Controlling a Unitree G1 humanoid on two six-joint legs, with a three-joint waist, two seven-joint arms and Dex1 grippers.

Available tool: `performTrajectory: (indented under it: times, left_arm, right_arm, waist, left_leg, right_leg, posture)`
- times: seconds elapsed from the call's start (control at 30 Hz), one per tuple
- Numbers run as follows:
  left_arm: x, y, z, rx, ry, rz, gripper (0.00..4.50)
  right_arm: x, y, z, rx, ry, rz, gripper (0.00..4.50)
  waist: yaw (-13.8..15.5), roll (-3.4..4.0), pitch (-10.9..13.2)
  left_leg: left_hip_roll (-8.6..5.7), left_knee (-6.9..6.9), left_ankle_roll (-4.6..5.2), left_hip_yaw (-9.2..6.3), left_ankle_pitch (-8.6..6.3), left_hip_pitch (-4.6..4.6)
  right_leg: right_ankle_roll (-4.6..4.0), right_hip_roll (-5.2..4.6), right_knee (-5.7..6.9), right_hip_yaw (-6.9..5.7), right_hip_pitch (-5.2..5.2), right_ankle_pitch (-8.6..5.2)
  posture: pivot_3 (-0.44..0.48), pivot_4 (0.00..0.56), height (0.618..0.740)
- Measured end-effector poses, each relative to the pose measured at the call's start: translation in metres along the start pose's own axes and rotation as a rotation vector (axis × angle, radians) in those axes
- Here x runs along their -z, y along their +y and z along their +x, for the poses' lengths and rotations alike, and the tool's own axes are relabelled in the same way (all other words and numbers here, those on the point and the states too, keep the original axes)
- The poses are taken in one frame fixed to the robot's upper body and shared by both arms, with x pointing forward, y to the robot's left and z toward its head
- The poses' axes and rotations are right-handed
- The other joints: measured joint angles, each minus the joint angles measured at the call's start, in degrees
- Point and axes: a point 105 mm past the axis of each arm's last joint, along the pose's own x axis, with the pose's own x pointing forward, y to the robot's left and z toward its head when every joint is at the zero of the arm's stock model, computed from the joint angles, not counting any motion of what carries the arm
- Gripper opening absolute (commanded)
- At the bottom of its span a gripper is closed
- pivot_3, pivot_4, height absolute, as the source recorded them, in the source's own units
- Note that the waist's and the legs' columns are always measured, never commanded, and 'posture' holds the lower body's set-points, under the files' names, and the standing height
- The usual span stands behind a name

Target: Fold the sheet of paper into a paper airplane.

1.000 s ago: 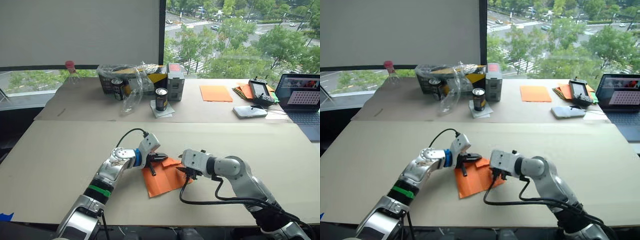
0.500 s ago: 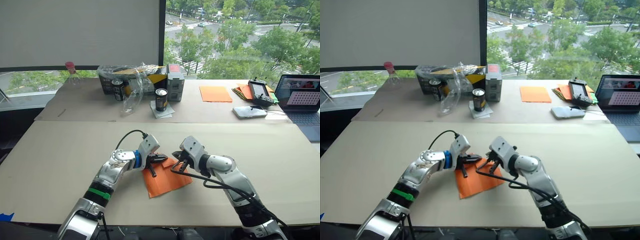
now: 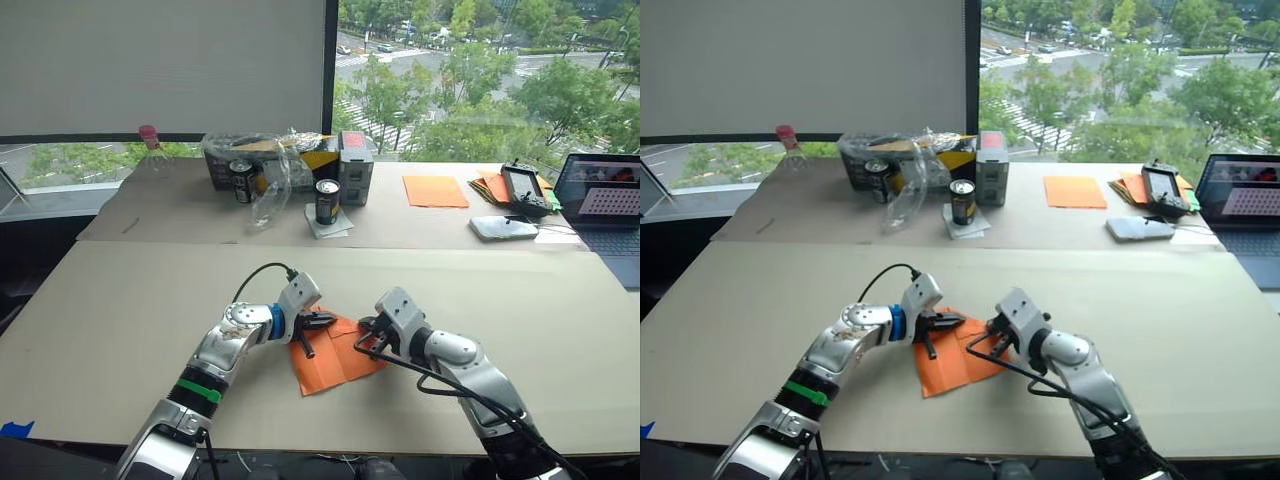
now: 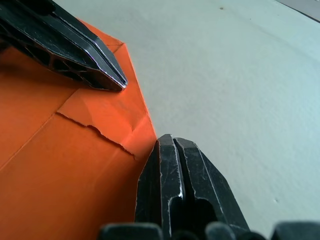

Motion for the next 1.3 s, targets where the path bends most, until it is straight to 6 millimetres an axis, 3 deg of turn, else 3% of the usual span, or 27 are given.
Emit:
performTrajectory:
  times: [0.23,0.37,0.43,0.67,1.3]
  left_arm:
    - [0.000,-0.001,0.002,0.009,0.000,-0.005,0.00]
    - [0.001,-0.001,0.002,0.012,-0.001,-0.010,0.00]
    - [0.000,-0.001,0.003,0.015,-0.004,-0.011,0.00]
    - [-0.002,-0.001,0.005,0.002,-0.017,-0.015,0.00]
    - [-0.005,0.009,0.009,-0.078,-0.025,-0.035,0.00]
  right_arm:
    - [-0.001,-0.006,-0.013,0.019,-0.023,-0.008,0.01]
    - [-0.036,-0.010,-0.011,0.026,-0.180,-0.051,0.01]
    - [-0.043,-0.005,-0.008,0.003,-0.192,-0.078,0.01]
    - [-0.021,0.027,0.017,-0.092,-0.098,-0.058,0.01]
    - [-0.019,0.033,0.022,-0.070,-0.077,-0.094,0.01]
  waist:
    - [0.2,-0.02,0.0]
    - [-0.1,-0.01,0.0]
    - [-0.1,-0.01,0.0]
    - [0.1,-0.01,0.0]
    - [-0.4,0.00,0.0]
  left_leg:
    - [-0.01,0.00,0.00,0.01,0.00,-0.03]
    - [0.01,0.00,0.00,0.00,0.00,-0.03]
    - [0.01,-0.01,0.00,-0.01,0.00,-0.04]
    - [-0.01,-0.01,0.01,0.00,-0.01,-0.06]
    - [0.01,-0.02,0.01,-0.01,-0.01,0.00]
  right_leg:
    - [0.33,0.00,-0.03,0.01,-0.01,-0.19]
    - [0.34,0.01,0.00,0.01,-0.04,-0.20]
    - [0.33,0.01,-0.02,0.00,-0.04,-0.20]
    - [0.20,-0.01,-0.04,0.00,-0.05,-0.12]
    - [0.36,0.01,-0.03,0.01,-0.01,-0.21]
  posture:
    - [0.000,0.150,0.730]
    - [0.000,0.150,0.730]
    - [0.000,0.150,0.730]
    - [0.000,0.150,0.730]
    - [0.000,0.150,0.730]
